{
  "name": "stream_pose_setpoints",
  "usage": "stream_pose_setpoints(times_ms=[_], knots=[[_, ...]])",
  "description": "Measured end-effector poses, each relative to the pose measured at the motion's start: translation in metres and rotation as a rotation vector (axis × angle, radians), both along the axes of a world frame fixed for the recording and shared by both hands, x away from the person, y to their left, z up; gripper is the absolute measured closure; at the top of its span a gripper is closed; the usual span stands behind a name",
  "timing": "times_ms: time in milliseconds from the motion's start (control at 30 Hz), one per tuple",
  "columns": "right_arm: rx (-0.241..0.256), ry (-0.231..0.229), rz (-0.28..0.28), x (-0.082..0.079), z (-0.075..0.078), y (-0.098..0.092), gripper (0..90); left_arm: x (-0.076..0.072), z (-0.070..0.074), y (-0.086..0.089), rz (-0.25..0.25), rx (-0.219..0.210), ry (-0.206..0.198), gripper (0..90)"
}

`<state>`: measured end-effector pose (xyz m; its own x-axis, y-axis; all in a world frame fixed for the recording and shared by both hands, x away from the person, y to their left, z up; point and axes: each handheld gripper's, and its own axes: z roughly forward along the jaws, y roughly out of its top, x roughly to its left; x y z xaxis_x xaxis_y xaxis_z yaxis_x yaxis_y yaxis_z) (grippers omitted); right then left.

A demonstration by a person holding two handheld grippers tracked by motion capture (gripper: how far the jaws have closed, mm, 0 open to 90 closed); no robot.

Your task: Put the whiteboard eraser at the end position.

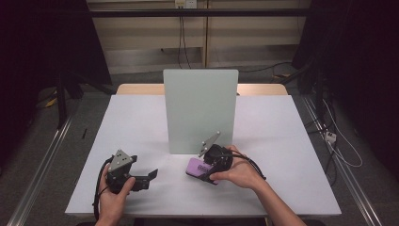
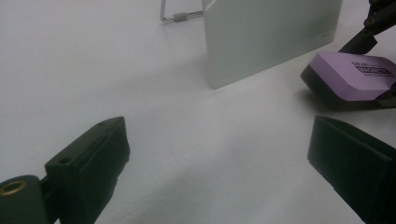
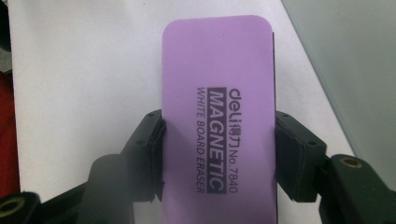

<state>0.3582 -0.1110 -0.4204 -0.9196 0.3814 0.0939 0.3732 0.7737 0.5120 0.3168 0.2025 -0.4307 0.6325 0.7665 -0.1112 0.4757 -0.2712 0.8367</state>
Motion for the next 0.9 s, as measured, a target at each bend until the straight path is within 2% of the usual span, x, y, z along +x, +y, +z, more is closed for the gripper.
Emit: stream_pose_setpoints(times_ms=[500,900], knots=[[-0.010,-0.008,-0.006,0.0005,-0.0069,0.0047,41.5,0.0001,-0.0003,0.0001,0.004,-0.001,-0.002,5.4],[0.011,-0.005,-0.016,0.0008,-0.0098,0.0029,41.1,0.0002,-0.0003,0.0000,0.004,-0.001,-0.001,5.4]])
